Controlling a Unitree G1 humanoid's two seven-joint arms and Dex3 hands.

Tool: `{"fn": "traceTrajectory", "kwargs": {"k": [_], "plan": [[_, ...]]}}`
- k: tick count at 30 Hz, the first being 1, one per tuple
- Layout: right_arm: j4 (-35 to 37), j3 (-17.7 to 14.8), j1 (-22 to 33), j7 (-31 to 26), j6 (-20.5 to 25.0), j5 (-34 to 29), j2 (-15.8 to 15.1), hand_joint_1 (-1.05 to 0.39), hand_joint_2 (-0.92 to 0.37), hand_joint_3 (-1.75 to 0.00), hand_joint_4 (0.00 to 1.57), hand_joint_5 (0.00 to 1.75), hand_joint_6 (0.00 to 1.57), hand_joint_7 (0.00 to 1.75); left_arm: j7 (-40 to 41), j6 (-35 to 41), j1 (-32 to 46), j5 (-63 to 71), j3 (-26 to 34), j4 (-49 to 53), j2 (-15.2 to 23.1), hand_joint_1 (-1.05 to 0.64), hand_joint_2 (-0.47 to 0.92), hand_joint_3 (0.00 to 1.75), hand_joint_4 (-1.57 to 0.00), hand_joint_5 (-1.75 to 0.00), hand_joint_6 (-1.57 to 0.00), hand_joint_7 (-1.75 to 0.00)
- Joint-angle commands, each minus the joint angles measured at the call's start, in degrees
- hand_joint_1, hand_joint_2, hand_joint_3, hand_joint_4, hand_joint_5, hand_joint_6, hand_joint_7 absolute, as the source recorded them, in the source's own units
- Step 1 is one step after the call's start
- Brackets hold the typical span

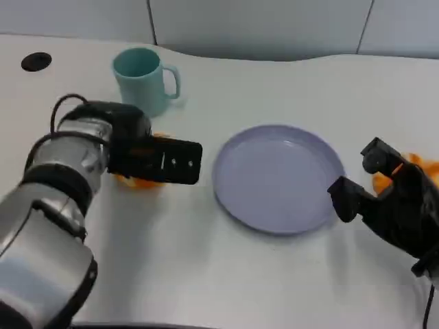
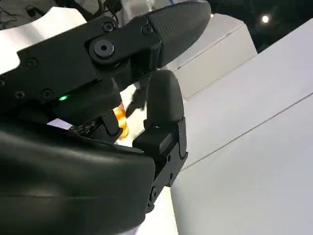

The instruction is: Grasp the bread from the table and place it into the plate.

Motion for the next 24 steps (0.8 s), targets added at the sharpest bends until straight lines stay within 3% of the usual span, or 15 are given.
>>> {"fn": "traceTrajectory", "kwargs": {"k": [1, 20, 23, 24], "plan": [[-1.96, -0.35, 0.62, -0.30, 0.32, 1.17, 0.12, -0.34, -0.87, 0.00, 0.86, 1.75, 0.61, 1.75, 2.98, 0.04, 1.81, -2.70, 3.10, 0.13, -1.36, -1.05, 0.92, 0.58, 0.00, 0.00, 0.00, 0.00], [-2.03, -0.77, 0.91, 0.20, 0.40, 1.82, 0.04, -0.32, -0.87, 0.00, 0.86, 1.75, 0.61, 1.75, 5.66, -0.15, 3.19, -3.10, 4.96, 0.15, -1.74, -0.86, 0.92, 0.28, 0.00, 0.00, -0.02, -0.01], [-2.16, -0.88, 0.89, 0.12, 0.76, 2.06, 0.05, -0.32, -0.87, 0.00, 0.85, 1.75, 0.60, 1.75, 7.54, -1.13, 3.69, -3.78, 5.80, 0.07, -1.66, -0.77, 0.92, 0.17, -0.15, -0.05, -0.15, -0.04], [-2.35, -0.89, 0.92, -0.01, 0.92, 2.15, 0.09, -0.32, -0.87, 0.00, 0.85, 1.75, 0.60, 1.75, 8.83, -1.47, 3.95, -4.26, 6.41, 0.01, -1.76, -0.60, 0.89, 0.11, -0.30, -0.08, -0.29, -0.06]]}}
